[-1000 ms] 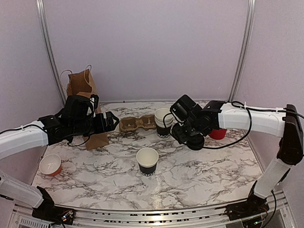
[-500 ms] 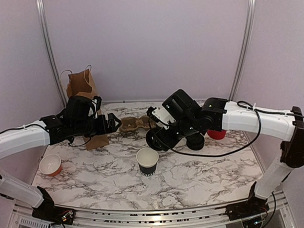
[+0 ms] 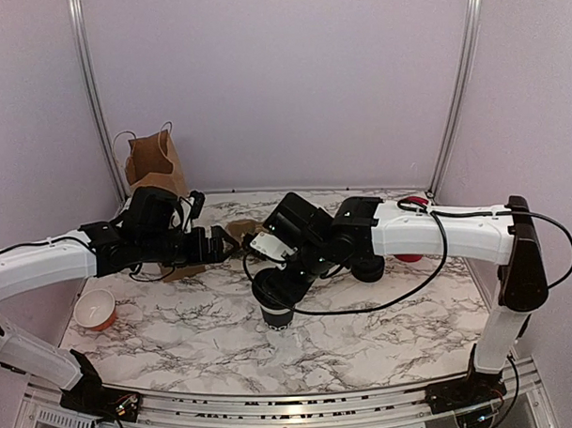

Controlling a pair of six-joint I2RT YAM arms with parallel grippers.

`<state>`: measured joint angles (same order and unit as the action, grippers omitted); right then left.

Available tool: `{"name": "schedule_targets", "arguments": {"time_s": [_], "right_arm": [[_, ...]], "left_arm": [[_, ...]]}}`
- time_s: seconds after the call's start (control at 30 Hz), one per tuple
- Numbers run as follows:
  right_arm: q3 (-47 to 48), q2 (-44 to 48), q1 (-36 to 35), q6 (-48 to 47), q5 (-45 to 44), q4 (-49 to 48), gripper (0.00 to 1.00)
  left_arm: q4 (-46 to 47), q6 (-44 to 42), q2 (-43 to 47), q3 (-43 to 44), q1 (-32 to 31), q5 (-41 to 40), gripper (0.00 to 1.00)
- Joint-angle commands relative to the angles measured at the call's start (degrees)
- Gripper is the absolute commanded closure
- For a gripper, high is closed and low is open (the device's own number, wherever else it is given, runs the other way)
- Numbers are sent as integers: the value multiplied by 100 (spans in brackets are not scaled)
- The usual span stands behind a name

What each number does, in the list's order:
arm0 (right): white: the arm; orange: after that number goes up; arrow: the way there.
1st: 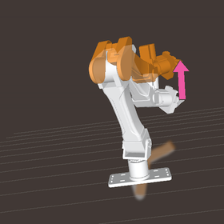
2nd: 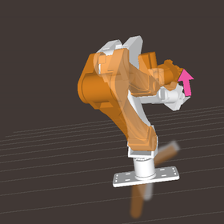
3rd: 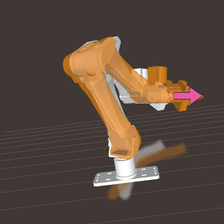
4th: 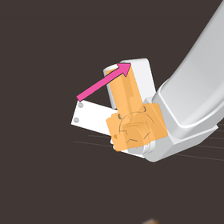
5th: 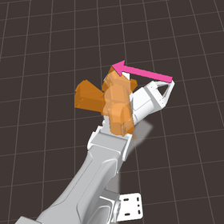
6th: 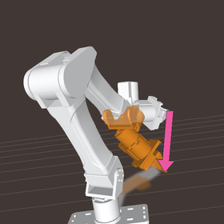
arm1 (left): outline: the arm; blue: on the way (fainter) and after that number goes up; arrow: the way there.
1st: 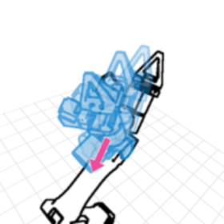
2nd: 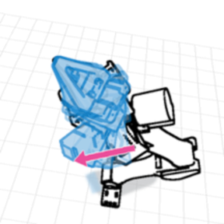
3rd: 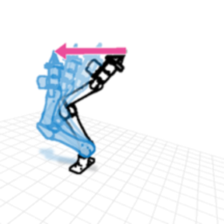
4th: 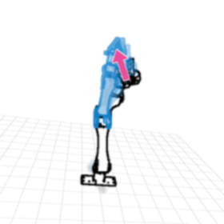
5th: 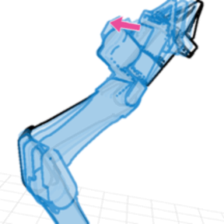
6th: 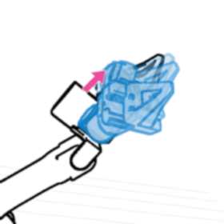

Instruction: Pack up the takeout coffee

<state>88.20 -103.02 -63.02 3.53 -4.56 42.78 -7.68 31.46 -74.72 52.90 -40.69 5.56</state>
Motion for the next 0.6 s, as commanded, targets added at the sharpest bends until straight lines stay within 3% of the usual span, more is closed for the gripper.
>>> {"name": "schedule_targets", "arguments": {"time_s": [0.0, 0.57], "right_arm": [[355, -105, -52, -139, -125, 395, 43], [992, -545, -96, -201, -163, 1177, 43]], "left_arm": [[83, -148, -113, -120, -124, 330, 1], [83, -259, -236, -231, -185, 448, 1]]}}
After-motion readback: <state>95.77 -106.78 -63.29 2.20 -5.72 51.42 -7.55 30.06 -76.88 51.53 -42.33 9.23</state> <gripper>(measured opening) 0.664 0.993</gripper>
